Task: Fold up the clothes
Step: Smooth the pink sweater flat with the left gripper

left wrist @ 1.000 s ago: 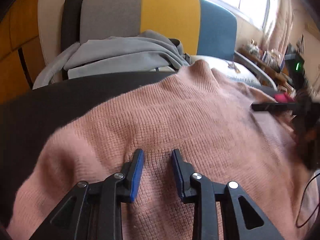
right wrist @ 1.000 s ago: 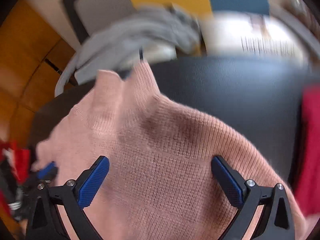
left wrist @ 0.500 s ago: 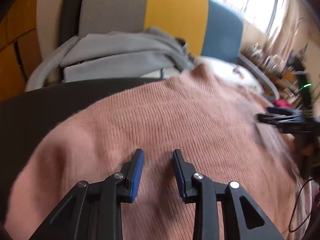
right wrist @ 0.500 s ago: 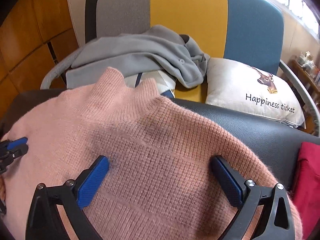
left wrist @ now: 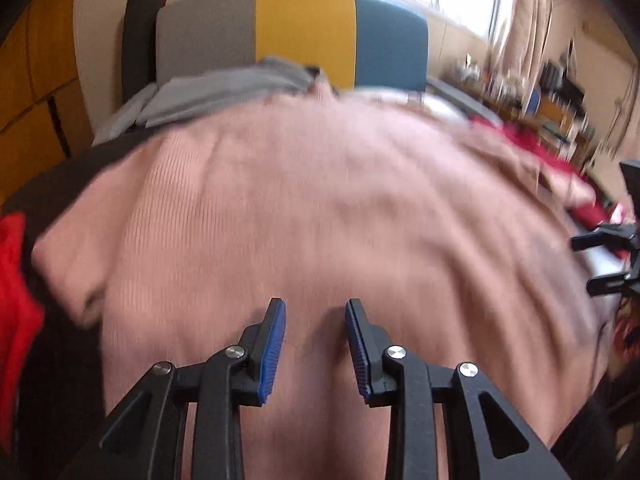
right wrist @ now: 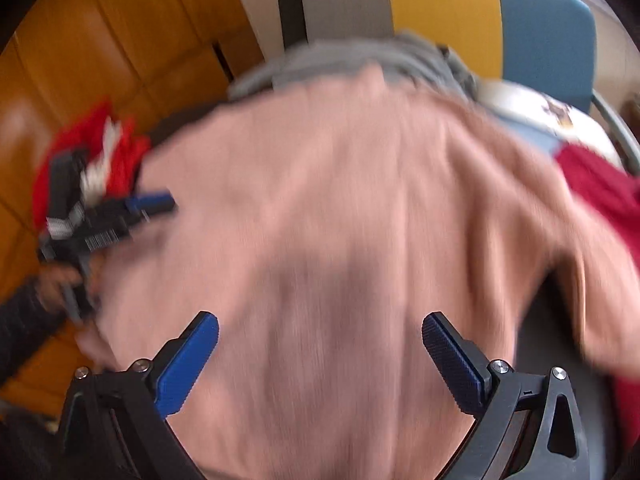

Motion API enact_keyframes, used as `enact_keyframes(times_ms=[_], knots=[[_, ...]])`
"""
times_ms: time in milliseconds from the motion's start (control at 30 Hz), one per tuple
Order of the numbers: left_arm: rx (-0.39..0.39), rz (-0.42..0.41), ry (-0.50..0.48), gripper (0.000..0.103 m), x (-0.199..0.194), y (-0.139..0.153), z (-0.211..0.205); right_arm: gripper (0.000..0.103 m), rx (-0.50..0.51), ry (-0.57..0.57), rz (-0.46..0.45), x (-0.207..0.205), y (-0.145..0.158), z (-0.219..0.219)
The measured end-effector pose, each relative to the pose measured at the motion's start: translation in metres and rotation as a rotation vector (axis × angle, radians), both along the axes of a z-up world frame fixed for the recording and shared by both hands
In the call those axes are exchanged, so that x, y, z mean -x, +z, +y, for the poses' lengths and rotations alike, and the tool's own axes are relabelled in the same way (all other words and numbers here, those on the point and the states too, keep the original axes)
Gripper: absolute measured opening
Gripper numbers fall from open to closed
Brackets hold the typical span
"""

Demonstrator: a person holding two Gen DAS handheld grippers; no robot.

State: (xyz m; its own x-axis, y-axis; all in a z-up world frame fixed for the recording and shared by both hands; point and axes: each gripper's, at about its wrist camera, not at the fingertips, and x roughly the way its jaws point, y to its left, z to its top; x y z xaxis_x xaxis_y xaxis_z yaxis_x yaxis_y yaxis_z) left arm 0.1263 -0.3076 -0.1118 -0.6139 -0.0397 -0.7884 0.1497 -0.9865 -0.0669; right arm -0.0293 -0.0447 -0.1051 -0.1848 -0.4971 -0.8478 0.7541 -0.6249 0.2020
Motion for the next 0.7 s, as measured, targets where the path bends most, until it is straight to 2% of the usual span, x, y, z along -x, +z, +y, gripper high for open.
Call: enact_keyframes(times_ms=[100, 133, 233, 300, 433, 467, 500, 567, 700], knots=[[-0.036, 0.045, 0.049, 0.034, -0.040, -0.005, -0.003, 0.103, -0.126, 0.006, 0.105, -0.031, -0.024, 0.030], [-0.051, 0.051, 0.059, 0.034, -0.050, -0.006, -0.003, 0.103, -0.137, 0.014, 0.138, -0.039, -0.028, 0.040], [-0.033, 0.065, 0.075, 0.034, -0.067, -0.006, 0.003, 0.103, -0.069, -0.033, 0.158, -0.050, -0.030, 0.072], [-0.038, 0.043, 0.099, 0.034, -0.067, -0.002, 0.007, 0.103, -0.056, -0.039, 0.173, -0.056, -0.030, 0.077], [-0.047, 0.001, 0.108, 0.033, -0.057, 0.007, 0.009, 0.103, -0.081, -0.036, 0.158, -0.067, -0.027, 0.076], [-0.074, -0.010, 0.130, 0.033, -0.049, 0.011, 0.004, 0.103, -0.085, -0.030, 0.159, -0.069, -0.026, 0.076], [-0.109, -0.003, 0.151, 0.033, -0.044, 0.015, 0.003, 0.103, -0.068, -0.037, 0.168, -0.071, -0.026, 0.078], [-0.163, 0.062, 0.143, 0.034, -0.035, 0.027, 0.013, 0.103, -0.018, -0.061, 0.190, -0.075, -0.027, 0.085], [-0.112, 0.101, -0.012, 0.043, 0.006, 0.039, 0.054, 0.103, 0.052, -0.088, 0.209, -0.082, -0.025, 0.094]])
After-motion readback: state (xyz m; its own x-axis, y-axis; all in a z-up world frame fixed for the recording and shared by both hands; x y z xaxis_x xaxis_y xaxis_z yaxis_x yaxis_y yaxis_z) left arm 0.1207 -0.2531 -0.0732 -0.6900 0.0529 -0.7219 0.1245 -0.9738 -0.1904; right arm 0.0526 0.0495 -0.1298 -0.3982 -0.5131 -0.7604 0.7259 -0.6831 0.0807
